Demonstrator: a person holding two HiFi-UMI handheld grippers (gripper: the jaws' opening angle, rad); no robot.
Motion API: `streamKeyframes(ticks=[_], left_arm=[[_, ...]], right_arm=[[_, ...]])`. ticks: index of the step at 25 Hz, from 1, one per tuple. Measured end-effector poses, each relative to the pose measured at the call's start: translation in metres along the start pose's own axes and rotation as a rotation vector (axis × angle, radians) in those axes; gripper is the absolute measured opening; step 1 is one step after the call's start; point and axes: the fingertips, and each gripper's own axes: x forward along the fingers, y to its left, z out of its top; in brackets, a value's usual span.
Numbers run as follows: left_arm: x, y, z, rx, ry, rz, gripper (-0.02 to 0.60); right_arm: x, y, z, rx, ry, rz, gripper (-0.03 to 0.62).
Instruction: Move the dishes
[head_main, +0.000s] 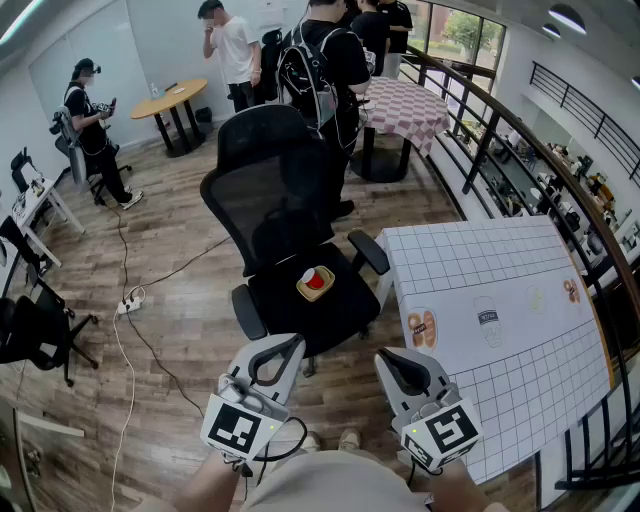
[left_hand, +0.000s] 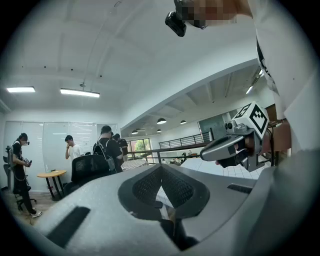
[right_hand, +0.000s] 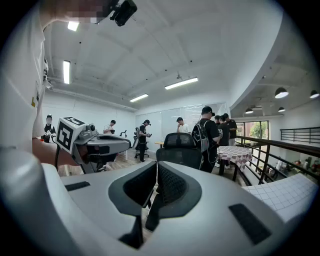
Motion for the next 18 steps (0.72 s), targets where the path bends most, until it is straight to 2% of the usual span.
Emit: streamKeyframes(ticks=[5, 18], left_arm=[[0.005, 0.003, 0.002, 0.012, -0.026, 0.02, 0.014], [0.023, -0.014, 0.002, 0.015, -0.006, 0.031, 0.014]], right_arm=[[0.005, -0.008, -0.007, -0.002, 0.009, -0.015, 0.026], [-0.005, -0.031, -0.011, 0.033, -0.01, -0.021, 0.027]])
